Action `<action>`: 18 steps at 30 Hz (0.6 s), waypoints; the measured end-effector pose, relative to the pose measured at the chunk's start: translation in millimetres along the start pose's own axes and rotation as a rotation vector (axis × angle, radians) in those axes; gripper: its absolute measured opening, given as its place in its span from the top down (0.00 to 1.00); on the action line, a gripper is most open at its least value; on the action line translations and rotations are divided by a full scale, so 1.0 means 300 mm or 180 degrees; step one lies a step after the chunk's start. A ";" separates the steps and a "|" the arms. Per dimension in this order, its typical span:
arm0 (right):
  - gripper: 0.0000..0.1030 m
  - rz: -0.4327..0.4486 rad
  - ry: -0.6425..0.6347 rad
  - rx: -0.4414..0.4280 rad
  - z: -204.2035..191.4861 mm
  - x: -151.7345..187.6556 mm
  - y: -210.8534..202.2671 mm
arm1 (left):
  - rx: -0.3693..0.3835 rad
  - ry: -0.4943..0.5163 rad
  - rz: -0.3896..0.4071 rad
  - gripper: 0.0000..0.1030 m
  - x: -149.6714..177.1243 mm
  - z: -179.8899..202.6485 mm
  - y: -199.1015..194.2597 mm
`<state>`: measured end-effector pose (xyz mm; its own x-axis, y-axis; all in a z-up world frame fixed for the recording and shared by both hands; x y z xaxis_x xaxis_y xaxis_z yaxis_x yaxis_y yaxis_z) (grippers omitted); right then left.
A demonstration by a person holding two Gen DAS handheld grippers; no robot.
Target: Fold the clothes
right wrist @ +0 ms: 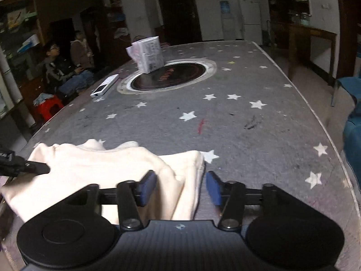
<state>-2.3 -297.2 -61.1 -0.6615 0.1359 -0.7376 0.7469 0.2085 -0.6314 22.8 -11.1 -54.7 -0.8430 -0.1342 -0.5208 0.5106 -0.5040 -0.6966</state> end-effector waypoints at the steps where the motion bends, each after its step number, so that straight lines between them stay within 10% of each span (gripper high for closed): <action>1: 0.47 0.0020 0.0013 -0.0003 0.002 0.003 0.000 | -0.0007 0.0010 -0.0001 0.81 0.000 0.001 0.000; 8: 0.81 0.0034 -0.0008 -0.0114 -0.039 0.009 -0.013 | -0.0143 0.0207 0.0010 0.81 -0.006 0.029 -0.001; 18: 0.89 0.0321 -0.0162 0.0014 -0.064 -0.038 -0.111 | -0.0215 0.0598 0.0069 0.85 -0.038 0.130 -0.013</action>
Point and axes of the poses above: each gripper's, at about its wrist camera, not at the fingertips, and y roughly the way its jaws point, z to its right, x to its underside, the point moved 10 cm from there along y, roughly the way its jaws point, and after that the axes turned 4 degrees about y, right-handed, at the moved point
